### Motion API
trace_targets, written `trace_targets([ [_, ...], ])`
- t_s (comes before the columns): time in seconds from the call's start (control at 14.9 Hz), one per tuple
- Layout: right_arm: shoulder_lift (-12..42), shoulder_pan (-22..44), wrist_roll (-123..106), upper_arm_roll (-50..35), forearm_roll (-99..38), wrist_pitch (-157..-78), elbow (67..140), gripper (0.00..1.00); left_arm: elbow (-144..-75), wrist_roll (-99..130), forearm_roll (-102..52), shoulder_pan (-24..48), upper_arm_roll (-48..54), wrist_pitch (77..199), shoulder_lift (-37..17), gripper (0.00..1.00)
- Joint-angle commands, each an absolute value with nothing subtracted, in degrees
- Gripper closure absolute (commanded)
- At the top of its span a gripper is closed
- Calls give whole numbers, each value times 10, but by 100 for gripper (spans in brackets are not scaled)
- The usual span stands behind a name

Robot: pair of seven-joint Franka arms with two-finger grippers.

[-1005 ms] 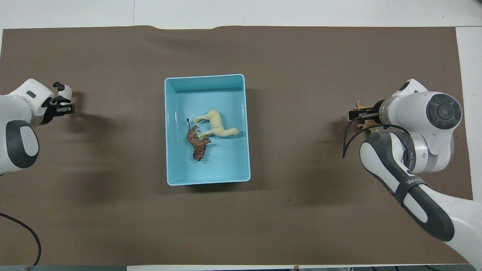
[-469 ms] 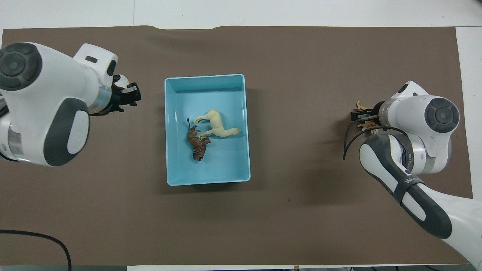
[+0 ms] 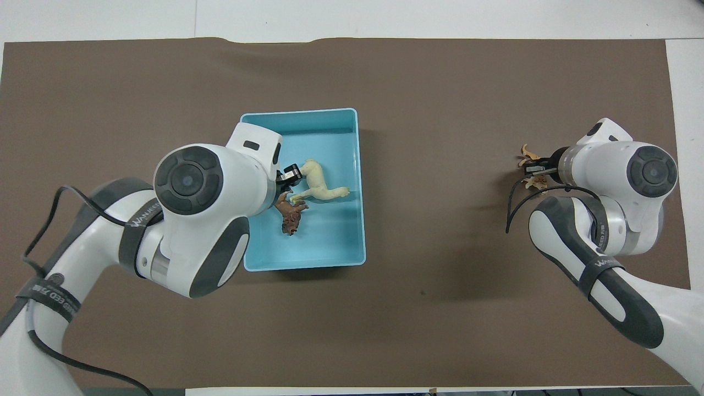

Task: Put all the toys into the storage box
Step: 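Drop the cow with the left gripper while the right gripper grasps the deer, then carry the deer with the right gripper while the left gripper retreats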

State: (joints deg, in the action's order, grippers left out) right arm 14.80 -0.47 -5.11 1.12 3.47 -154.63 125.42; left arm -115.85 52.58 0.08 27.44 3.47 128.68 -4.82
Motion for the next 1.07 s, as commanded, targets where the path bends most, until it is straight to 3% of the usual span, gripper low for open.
trace_targets([
  [0.0, 146, -11, -63, 2, 28, -1564, 1265, 100, -1182, 535, -6, 287, 21, 1290, -26, 0],
  [0.2, 144, -8, -55, -3, 28, -1538, 1248, 100, -1154, 528, -4, 276, 15, 1246, -23, 0],
  [0.34, 135, 5, -44, -10, 26, -1451, 1198, 100, -1123, 506, -1, 235, 12, 1202, -5, 0],
  [0.54, 142, 80, 70, -11, 25, -1232, 1019, 100, -1077, 384, -1, 170, 11, 1121, 11, 0],
  [0.74, 224, 187, 229, -11, 26, -1066, 789, 100, -1001, 254, -1, 115, 11, 984, 18, 0],
  [0.87, 246, 238, 301, -11, 7, -1056, 741, 100, -969, 180, -2, 98, 11, 913, 21, 0],
  [1.01, 270, 288, 360, -9, -4, -1071, 715, 100, -981, 145, -1, 97, 11, 902, 37, 0],
])
